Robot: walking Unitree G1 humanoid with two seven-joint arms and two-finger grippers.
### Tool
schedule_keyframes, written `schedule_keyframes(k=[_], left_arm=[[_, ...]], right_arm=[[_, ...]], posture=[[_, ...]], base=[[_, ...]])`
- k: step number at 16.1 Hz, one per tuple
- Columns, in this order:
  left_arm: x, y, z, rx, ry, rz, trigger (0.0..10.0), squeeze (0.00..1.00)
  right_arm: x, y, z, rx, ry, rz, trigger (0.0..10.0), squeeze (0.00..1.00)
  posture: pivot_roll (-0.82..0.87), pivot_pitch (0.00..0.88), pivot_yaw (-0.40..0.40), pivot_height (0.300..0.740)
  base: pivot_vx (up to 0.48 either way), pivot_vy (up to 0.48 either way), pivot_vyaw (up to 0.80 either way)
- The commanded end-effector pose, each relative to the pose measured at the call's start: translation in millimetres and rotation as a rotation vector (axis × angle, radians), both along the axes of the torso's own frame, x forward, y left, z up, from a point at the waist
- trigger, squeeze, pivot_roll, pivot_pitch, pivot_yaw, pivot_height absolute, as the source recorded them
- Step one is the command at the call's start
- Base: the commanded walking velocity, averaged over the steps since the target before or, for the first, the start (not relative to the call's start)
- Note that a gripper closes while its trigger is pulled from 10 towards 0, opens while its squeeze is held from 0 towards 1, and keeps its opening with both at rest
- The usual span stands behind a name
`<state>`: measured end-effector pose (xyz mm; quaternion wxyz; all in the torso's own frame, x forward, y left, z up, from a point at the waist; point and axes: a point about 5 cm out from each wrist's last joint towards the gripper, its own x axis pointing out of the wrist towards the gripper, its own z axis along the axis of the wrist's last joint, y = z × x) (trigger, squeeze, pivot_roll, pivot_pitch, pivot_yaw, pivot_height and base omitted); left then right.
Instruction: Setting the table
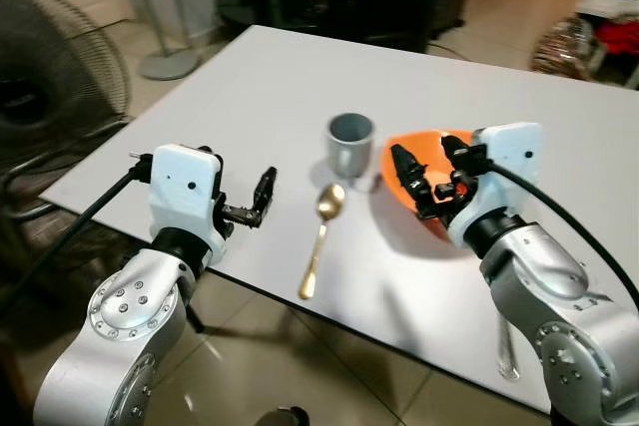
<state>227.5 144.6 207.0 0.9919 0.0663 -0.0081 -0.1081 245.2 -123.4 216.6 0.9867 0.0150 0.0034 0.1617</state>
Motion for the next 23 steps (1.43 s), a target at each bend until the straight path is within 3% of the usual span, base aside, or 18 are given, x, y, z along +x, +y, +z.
schedule_keyframes(k=[1, 5, 8, 18, 20, 23], left_arm=[[1.3, 1.5, 6.0, 0.0, -0.036, 0.026, 10.0, 0.0], [1.3, 4.2, 9.4, -0.048, -0.046, 0.079, 10.0, 0.0], [0.1, 7.1, 5.6, -0.013, -0.042, 0.108, 10.0, 0.0], [-0.3, 9.7, 8.4, -0.044, -0.061, 0.134, 10.0, 0.0], [0.1, 9.4, 8.4, -0.038, -0.059, 0.129, 10.0, 0.0], [0.3, 9.9, 8.4, -0.031, -0.058, 0.127, 10.0, 0.0]], right_arm=[[-1.6, 3.7, 4.7, -0.018, -0.034, 0.023, 10.0, 0.0], [0.0, 5.7, 6.8, 0.008, -0.048, 0.028, 10.0, 0.0], [0.2, 6.6, 5.8, 0.022, -0.043, 0.031, 10.0, 0.0], [-0.3, 4.1, 6.7, 0.064, -0.062, 0.012, 10.0, 0.0], [-1.2, 3.8, 6.3, 0.145, -0.054, 0.0, 10.0, 0.0], [-0.5, 4.0, 3.1, 0.158, -0.033, -0.002, 10.0, 0.0]], posture=[[-0.05, 0.042, 0.055, 0.74], [-0.05, 0.049, 0.043, 0.74], [-0.05, 0.053, 0.039, 0.74], [-0.05, 0.056, 0.037, 0.74], [-0.04, 0.056, 0.04, 0.74], [-0.04, 0.058, 0.042, 0.74]], base=[[0.0, 0.0, 0.8], [0.0, 0.0, 0.8], [0.0, 0.0, 0.8], [0.0, 0.069, 0.8], [0.0, 0.392, 0.0], [0.0, 0.394, 0.0]])
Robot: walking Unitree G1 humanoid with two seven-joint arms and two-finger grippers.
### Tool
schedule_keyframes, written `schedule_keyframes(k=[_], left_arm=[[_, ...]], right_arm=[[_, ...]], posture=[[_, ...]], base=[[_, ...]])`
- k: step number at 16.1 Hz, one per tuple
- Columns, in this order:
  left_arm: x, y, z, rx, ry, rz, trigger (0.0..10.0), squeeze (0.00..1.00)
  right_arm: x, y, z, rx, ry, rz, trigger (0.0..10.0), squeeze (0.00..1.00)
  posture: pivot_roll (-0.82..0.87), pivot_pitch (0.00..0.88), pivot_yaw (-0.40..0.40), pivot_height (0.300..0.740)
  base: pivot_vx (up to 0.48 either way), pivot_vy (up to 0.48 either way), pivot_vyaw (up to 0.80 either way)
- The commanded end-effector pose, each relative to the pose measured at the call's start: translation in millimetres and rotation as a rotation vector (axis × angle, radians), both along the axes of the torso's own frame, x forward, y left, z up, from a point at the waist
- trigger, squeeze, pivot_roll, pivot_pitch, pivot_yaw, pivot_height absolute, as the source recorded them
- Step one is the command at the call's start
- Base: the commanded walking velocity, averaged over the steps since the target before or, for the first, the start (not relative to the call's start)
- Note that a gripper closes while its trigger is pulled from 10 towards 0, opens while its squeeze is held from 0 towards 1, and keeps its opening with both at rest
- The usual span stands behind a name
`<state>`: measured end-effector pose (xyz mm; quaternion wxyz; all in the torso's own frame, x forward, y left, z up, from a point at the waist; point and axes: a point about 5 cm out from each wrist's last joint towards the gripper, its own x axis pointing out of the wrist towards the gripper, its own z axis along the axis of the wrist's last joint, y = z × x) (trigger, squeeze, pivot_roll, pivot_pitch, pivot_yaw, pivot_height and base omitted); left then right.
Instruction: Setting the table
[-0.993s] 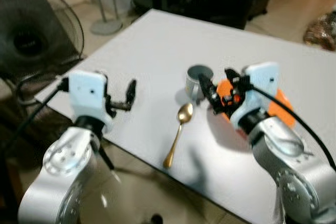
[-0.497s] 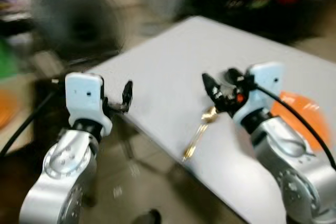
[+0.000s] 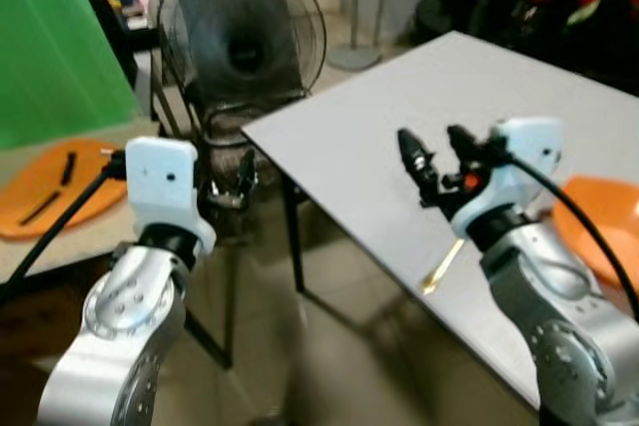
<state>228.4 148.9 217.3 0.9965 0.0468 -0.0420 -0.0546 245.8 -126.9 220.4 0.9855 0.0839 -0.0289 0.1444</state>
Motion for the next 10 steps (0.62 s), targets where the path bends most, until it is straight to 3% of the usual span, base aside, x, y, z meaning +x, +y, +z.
schedule_keyframes(k=[1, 4, 6, 7, 10], left_arm=[[-0.6, 5.8, -2, 0.018, 0.014, 0.024, 10.0, 0.0], [-0.2, 7.1, -2, 0.025, 0.016, 0.024, 10.0, 0.0], [1.3, 8.1, 0, 0.027, 0.007, 0.032, 10.0, 0.0], [3.1, 9.3, 2, 0.031, -0.004, 0.043, 10.0, 0.0], [4.7, 12.3, 3, 0.033, -0.003, 0.052, 10.0, 0.0]], right_arm=[[-1.0, 7.7, -2, 0.007, 0.008, 0.034, 10.0, 0.0], [0.9, 10.3, -9, -0.031, 0.044, 0.038, 10.0, 0.0], [4.5, 11.0, -24, -0.115, 0.14, 0.021, 10.0, 0.0], [6.9, 9.0, -28, -0.172, 0.138, 0.001, 10.0, 0.0], [8.7, 9.5, -25, -0.142, 0.101, 0.024, 10.0, 0.0]], posture=[[-0.04, 0.059, 0.043, 0.74], [-0.04, 0.058, 0.044, 0.74], [-0.04, 0.056, 0.045, 0.74], [-0.04, 0.056, 0.045, 0.74], [-0.03, 0.047, 0.043, 0.74]], base=[[0.0, 0.394, 0.0], [0.0, 0.395, 0.0], [0.0, 0.195, 0.0], [0.0, -0.277, 0.0], [0.0, -0.477, 0.0]])
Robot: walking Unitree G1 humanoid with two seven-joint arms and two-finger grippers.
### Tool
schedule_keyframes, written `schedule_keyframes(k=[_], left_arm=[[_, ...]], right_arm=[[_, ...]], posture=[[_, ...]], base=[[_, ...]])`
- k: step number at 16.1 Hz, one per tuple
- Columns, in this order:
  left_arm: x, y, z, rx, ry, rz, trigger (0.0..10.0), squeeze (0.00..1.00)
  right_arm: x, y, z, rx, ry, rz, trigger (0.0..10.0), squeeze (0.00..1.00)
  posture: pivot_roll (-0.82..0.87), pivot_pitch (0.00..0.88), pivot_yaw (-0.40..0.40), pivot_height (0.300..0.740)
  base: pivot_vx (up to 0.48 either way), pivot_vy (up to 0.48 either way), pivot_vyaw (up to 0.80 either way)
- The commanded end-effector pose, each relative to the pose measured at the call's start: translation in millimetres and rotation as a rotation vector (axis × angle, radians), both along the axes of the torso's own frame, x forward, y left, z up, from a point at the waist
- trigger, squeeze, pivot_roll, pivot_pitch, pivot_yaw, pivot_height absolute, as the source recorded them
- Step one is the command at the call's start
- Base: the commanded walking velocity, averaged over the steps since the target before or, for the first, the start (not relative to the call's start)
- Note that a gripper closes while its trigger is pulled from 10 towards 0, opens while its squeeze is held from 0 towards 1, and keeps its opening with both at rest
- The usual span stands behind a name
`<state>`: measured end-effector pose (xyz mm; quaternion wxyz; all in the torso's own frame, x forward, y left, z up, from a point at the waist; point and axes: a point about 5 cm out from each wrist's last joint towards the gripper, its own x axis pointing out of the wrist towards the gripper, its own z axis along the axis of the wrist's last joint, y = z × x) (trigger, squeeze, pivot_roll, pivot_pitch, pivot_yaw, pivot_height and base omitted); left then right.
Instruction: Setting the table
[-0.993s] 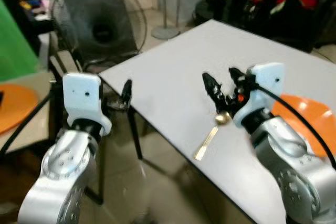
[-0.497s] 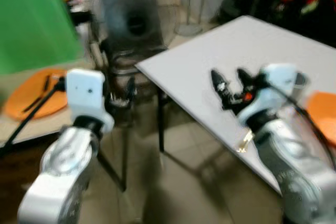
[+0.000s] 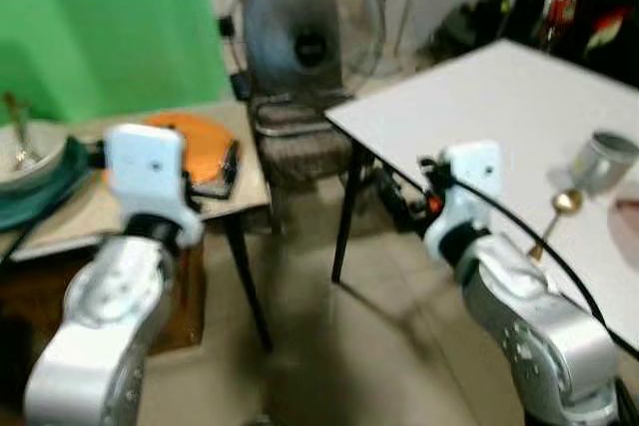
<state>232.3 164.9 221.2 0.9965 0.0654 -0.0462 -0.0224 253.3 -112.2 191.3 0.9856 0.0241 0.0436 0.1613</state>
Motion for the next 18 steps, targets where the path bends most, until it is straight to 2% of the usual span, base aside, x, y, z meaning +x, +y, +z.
schedule_keyframes(k=[1, 2, 4, 6, 8, 12, 15, 18], left_arm=[[0.4, -2.7, -1.7, -0.002, 0.012, -0.007, 10.0, 0.0], [-0.7, -2.2, -1.4, -0.027, 0.009, 0.0, 10.0, 0.0], [-0.9, -2.8, -2.6, 0.008, 0.016, -0.007, 10.0, 0.0], [0.5, -0.8, -3.5, -0.004, 0.021, 0.004, 10.0, 0.0], [0.0, 0.5, -3.9, 0.002, 0.024, 0.0, 10.0, 0.0], [-0.8, 0.7, -4.7, 0.0, 0.031, 0.002, 10.0, 0.0], [0.2, 1.2, -4.8, -0.003, 0.033, 0.002, 10.0, 0.0], [0.5, 1.2, -5.6, -0.006, 0.036, 0.001, 10.0, 0.0]], right_arm=[[1.9, -4.0, 6.2, 0.019, -0.024, -0.007, 10.0, 0.0], [2.8, -2.6, 6.6, 0.037, -0.018, 0.003, 10.0, 0.0], [3.4, -0.6, 5.0, 0.05, -0.007, 0.021, 10.0, 0.0], [4.7, 1.9, 5.5, 0.054, -0.013, 0.044, 10.0, 0.0], [6.6, 0.8, 7.6, 0.05, -0.03, 0.038, 10.0, 0.0], [8.1, 0.8, 6.6, 0.049, -0.035, 0.036, 10.0, 0.0], [11.0, -1.1, 7.2, 0.084, -0.041, -0.005, 10.0, 0.0], [11.8, -1.3, 8.4, 0.068, -0.052, 0.005, 10.0, 0.0]], posture=[[-0.03, 0.043, 0.042, 0.74], [-0.02, 0.038, 0.039, 0.74], [-0.02, 0.034, 0.037, 0.74], [-0.02, 0.031, 0.037, 0.74], [-0.02, 0.029, 0.037, 0.74], [-0.02, 0.033, 0.039, 0.74], [-0.02, 0.033, 0.041, 0.74], [-0.02, 0.037, 0.039, 0.74]], base=[[0.0, -0.244, 0.0], [0.0, 0.0, 0.0], [0.0, 0.0, 0.0], [0.0, 0.0, 0.0], [0.261, 0.0, 0.0], [0.342, 0.0, 0.8], [0.35, 0.0, 0.0], [0.349, 0.0, 0.0]])
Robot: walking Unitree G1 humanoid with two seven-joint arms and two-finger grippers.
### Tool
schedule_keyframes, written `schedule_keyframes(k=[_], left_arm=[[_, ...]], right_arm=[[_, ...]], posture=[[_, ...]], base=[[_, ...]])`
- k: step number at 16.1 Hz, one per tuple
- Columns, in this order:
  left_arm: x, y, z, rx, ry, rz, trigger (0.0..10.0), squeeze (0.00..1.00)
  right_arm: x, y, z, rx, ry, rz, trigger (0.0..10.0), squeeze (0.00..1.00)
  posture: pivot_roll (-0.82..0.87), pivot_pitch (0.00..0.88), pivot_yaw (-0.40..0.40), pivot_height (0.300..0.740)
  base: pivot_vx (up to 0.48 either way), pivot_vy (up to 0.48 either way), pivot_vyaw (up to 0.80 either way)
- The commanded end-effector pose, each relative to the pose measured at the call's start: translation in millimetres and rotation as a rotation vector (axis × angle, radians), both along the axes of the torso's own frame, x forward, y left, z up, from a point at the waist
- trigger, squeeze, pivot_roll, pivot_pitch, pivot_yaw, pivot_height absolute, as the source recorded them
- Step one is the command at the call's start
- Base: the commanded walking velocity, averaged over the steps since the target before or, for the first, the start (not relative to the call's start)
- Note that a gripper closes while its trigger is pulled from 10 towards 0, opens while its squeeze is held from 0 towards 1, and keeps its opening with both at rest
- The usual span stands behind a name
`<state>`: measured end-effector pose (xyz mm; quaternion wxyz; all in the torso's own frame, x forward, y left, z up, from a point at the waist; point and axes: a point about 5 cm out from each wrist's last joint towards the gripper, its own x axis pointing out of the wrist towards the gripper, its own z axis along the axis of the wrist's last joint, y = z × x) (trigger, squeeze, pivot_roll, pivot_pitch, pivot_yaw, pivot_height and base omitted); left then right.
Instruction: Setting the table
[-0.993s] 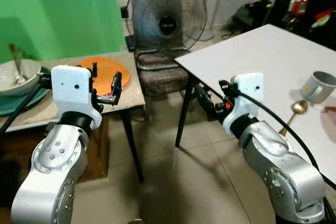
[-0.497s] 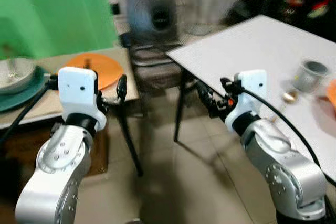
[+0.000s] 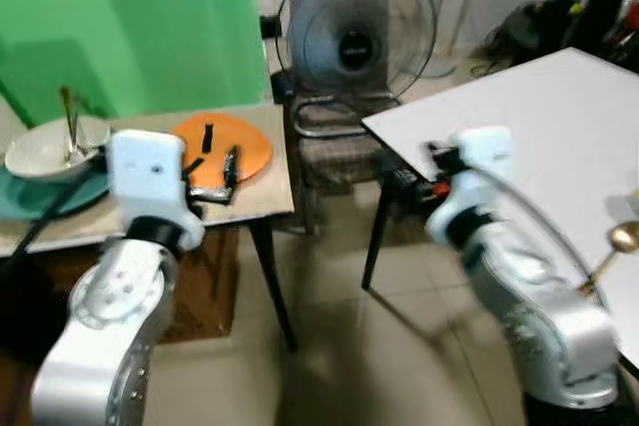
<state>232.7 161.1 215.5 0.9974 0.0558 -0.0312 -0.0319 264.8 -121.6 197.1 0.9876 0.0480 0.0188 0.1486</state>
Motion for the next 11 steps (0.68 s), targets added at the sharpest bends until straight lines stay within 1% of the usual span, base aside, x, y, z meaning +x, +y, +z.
schedule_keyframes(k=[1, 4, 6, 7, 11], left_arm=[[0.0, 4.7, -1, 0.01, 0.008, 0.019, 10.0, 0.0], [-1.6, 4.5, -4, 0.022, 0.02, 0.019, 10.0, 0.0], [-3.9, 6.1, -6, 0.028, 0.026, 0.025, 10.0, 0.0], [-5.1, 7.2, -6, 0.031, 0.029, 0.028, 10.0, 0.0], [-7.2, 8.9, -8, 0.038, 0.038, 0.029, 10.0, 0.0]], right_arm=[[2.0, 8.2, 2, 0.005, -0.012, 0.038, 10.0, 0.0], [9.7, 10.5, 2, 0.016, -0.003, 0.065, 10.0, 0.0], [13.0, 13.2, 2, -0.017, -0.009, 0.102, 10.0, 0.0], [14.2, 14.9, 1, -0.03, -0.009, 0.114, 10.0, 0.0], [15.6, 17.3, 0, -0.022, -0.007, 0.125, 10.0, 0.0]], posture=[[-0.02, 0.038, 0.037, 0.74], [-0.01, 0.041, 0.028, 0.74], [0.0, 0.046, 0.024, 0.74], [0.0, 0.046, 0.024, 0.74], [0.01, 0.054, 0.023, 0.74]], base=[[0.349, 0.0, 0.0], [0.346, 0.0, 0.0], [0.343, 0.0, 0.0], [0.337, 0.0, 0.8], [0.335, 0.0, 0.8]])
